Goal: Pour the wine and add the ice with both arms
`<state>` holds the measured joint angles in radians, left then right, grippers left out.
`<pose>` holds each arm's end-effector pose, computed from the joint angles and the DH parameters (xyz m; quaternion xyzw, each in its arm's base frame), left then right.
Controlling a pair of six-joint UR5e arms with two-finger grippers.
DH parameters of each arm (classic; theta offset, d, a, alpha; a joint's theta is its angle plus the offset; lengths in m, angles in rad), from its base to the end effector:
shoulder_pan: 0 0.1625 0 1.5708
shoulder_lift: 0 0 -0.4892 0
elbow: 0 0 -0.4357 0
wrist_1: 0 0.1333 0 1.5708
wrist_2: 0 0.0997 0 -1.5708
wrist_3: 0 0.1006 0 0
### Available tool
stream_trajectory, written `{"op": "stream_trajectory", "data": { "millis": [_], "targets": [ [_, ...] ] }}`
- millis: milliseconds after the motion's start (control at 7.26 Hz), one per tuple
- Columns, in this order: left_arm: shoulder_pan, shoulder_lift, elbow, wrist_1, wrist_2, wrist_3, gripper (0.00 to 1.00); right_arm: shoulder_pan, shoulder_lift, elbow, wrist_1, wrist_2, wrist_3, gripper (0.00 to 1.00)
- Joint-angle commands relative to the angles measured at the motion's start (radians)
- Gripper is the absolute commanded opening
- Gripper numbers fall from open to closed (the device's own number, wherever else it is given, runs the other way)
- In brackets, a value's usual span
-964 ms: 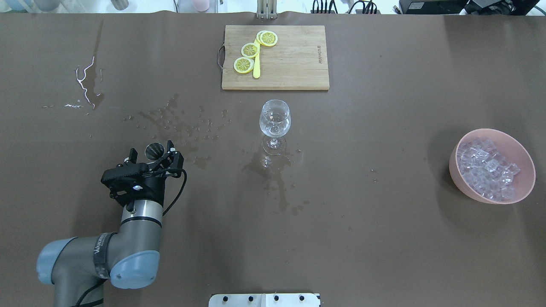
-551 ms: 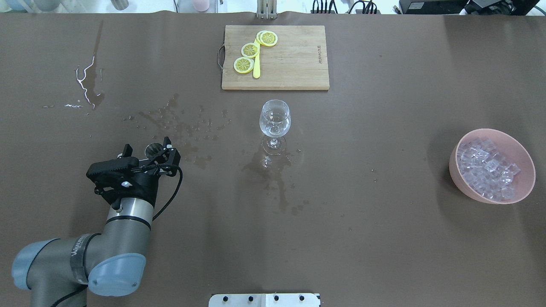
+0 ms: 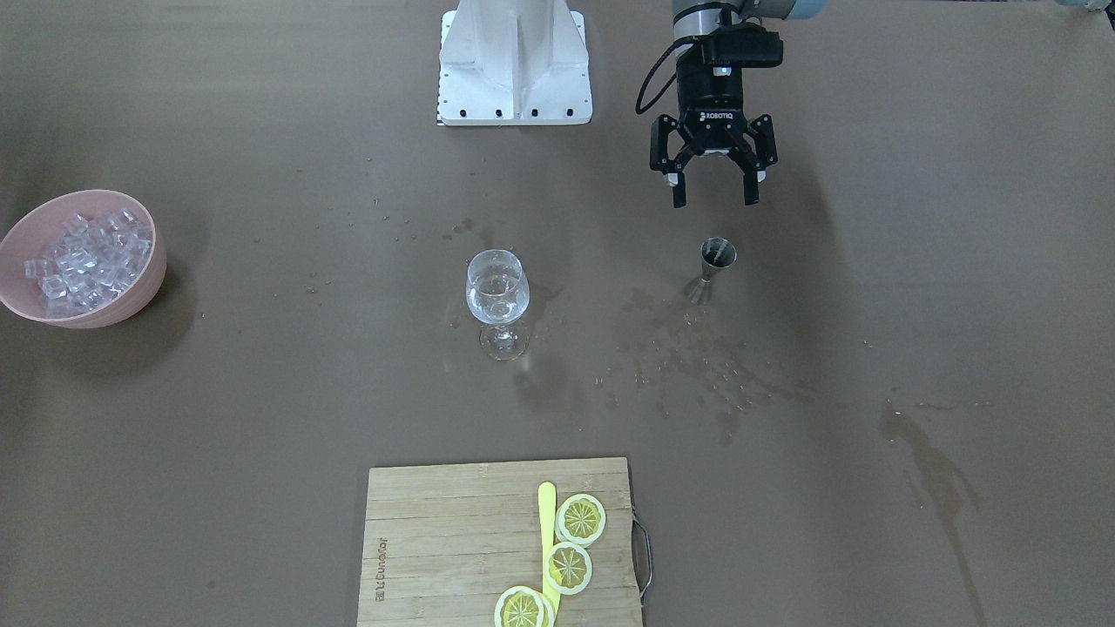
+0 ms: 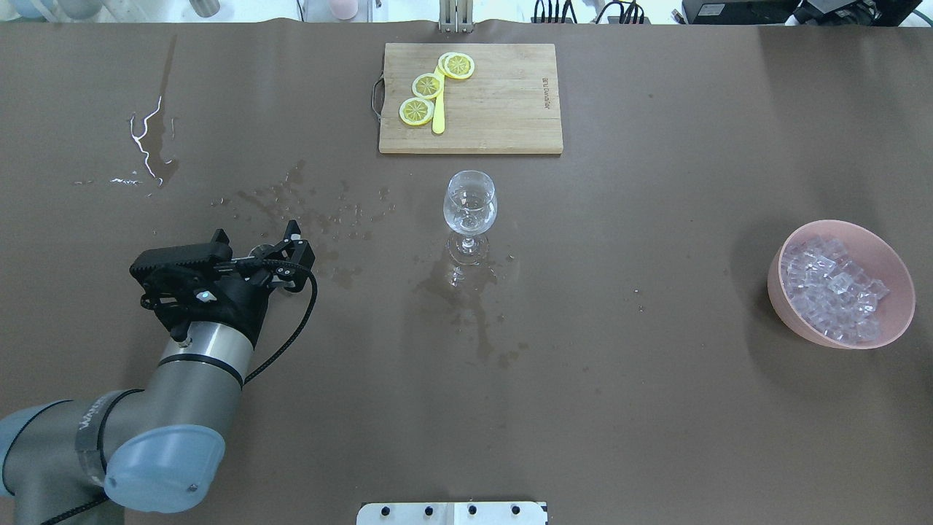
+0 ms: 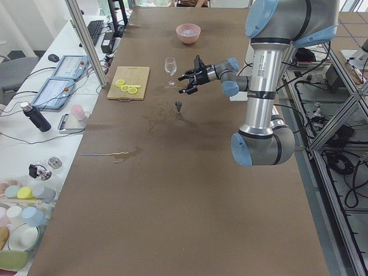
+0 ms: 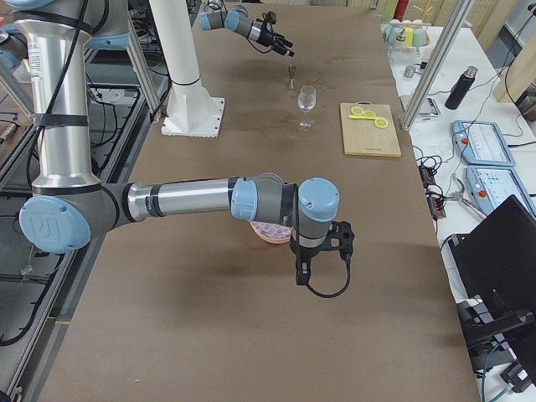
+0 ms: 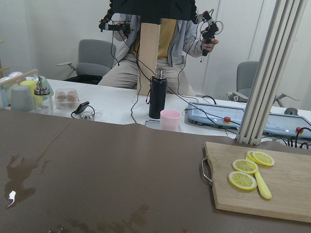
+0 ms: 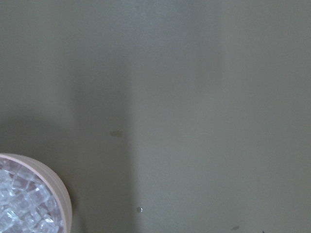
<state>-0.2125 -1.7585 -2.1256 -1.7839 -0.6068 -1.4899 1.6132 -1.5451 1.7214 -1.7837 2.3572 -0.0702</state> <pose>0.4595 -0.3201 0.3002 0.4668 0.3429 -0.2644 0.7711 0.0849 -0.5354 0.6498 0.0047 -0.3834 -0.0058 0.9235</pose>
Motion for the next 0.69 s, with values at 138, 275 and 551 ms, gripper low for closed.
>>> {"op": "stream_trajectory", "data": {
  "millis": [138, 275, 551],
  "targets": [
    [-0.118, -0.012, -0.040, 0.000, -0.179, 0.101, 0.97, -0.084, -0.013, 0.111, 0.033, 0.063, 0.072, 1.00],
    [-0.186, -0.013, -0.048, 0.001, -0.312, 0.138, 0.97, -0.113, -0.062, 0.177, 0.087, 0.073, 0.079, 1.00],
    [-0.334, -0.012, -0.060, 0.009, -0.564, 0.224, 0.97, -0.175, -0.105, 0.208, 0.238, 0.129, 0.099, 1.00]
  ]
}}
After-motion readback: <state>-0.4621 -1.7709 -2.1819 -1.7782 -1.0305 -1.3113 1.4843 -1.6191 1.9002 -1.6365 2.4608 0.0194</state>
